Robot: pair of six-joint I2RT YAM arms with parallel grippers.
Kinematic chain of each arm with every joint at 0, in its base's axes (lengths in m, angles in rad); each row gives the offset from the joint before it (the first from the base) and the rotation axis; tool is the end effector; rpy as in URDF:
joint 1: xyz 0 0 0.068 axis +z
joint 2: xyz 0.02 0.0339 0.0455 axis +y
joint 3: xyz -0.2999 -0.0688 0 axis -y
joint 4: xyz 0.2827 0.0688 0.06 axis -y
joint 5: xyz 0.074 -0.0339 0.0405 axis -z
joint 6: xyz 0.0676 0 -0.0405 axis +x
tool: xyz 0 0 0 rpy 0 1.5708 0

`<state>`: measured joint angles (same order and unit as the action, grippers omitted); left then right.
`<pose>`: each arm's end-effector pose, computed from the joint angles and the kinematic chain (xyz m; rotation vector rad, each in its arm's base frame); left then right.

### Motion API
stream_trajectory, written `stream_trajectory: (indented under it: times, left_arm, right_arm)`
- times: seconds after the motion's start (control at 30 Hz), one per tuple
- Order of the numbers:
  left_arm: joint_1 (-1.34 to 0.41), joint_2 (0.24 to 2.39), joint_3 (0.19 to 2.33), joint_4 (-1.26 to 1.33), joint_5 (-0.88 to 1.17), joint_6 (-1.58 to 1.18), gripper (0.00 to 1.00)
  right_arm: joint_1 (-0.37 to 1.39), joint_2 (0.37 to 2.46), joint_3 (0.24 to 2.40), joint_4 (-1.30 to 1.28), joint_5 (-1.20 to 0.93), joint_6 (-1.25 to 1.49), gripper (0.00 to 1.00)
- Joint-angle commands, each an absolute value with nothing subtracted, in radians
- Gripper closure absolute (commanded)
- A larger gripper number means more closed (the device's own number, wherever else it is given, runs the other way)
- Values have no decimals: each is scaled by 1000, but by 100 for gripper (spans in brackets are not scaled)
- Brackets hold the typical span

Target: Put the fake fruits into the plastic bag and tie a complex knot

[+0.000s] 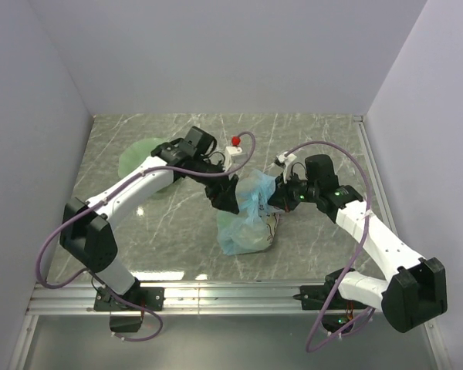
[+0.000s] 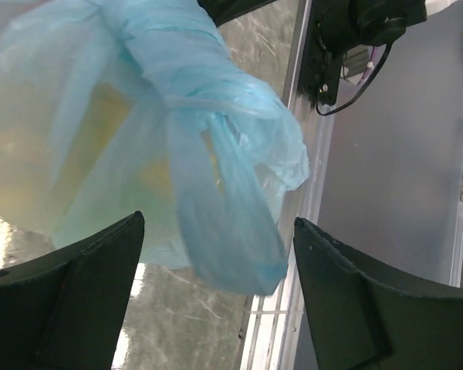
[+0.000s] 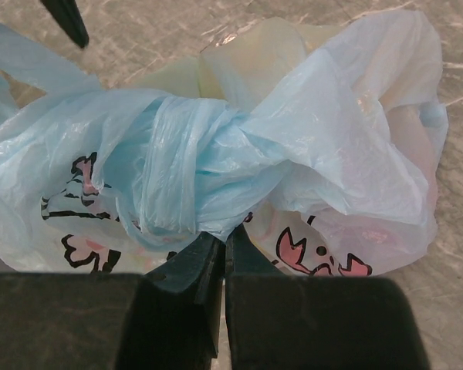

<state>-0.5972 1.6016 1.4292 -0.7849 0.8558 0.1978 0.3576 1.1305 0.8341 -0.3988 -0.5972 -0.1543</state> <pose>0.2906 -0.2594 0.3271 1.2678 2.1104 -1.2423 0.2488 0.1336 0.2764 -0.8693 2.0616 0.7833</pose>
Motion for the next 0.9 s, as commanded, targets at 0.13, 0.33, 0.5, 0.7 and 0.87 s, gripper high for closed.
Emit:
stream_trajectory:
  times: [0.13, 0.33, 0.5, 0.7, 0.87]
  left_arm:
    - [-617, 1693, 1459, -787, 755, 137, 76]
    - [-482, 1570, 1345, -646, 642, 17, 100]
    - [-388, 1480, 1282, -571, 522, -69, 100]
    - [-327, 1477, 1267, -626, 413, -28, 100]
    - [-267, 1473, 1198, -607, 338, -11, 100]
  right_arm:
    - [362, 1121, 896, -449, -634, -218, 100]
    - [328, 1088, 890, -581, -621, -373, 100]
    - [253, 1052, 873, -669, -594, -477, 100]
    - [125, 1057, 905, -741, -545, -600, 100]
    - [42, 1042, 879, -735, -451, -666, 100]
